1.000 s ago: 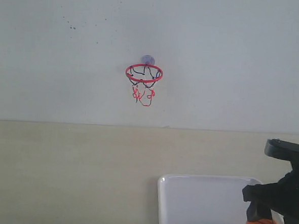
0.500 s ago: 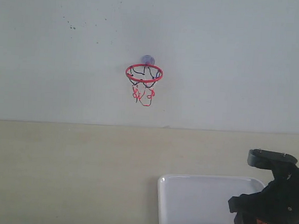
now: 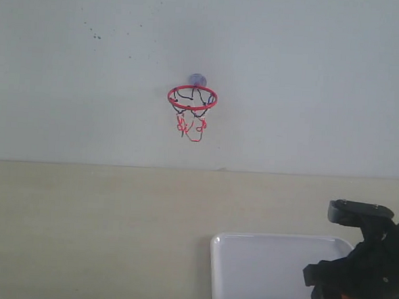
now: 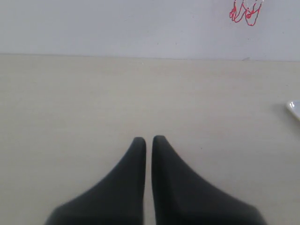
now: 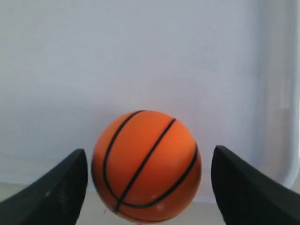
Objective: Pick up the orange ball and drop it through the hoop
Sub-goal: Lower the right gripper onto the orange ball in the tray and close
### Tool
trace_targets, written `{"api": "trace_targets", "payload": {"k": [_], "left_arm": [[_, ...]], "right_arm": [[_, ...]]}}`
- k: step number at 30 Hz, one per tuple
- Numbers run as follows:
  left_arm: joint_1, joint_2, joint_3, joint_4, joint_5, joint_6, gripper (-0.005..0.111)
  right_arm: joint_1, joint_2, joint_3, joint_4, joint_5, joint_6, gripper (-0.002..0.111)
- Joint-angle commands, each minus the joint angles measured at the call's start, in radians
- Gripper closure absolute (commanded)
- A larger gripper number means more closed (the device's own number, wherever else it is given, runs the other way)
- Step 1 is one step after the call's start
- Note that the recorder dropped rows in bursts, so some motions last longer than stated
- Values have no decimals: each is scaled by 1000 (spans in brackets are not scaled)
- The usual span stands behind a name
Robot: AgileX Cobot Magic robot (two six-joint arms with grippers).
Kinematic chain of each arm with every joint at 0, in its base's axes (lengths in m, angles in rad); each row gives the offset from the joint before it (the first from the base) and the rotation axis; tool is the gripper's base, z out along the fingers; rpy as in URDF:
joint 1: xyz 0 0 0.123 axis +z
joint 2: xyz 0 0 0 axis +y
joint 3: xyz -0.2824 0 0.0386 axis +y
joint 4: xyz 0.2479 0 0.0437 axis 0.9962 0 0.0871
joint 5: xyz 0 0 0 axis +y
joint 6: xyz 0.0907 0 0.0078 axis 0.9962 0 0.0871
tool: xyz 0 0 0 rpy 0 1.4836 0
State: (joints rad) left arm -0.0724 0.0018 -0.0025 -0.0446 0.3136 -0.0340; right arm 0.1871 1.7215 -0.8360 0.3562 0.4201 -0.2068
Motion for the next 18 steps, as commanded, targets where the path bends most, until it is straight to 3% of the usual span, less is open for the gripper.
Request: {"api": "trace_targets", "payload": {"k": [1,4,9,14,18], "left_arm": [[-7,-2,3,4,-7,2,103],[-7,-2,3,4,-7,2,103],[-7,-2,3,4,-7,2,103],[-7,-2,3,4,-7,2,103],[-7,-2,3,4,-7,2,103]], "right_arm": [[29,0,-6,2,3,-20,40],[33,1,-6,2,-6,-20,42],[33,17,-6,-2,5,-35,64],[33,56,-6,2,14,-35,67],[33,67,-6,17,10,-33,97]]}}
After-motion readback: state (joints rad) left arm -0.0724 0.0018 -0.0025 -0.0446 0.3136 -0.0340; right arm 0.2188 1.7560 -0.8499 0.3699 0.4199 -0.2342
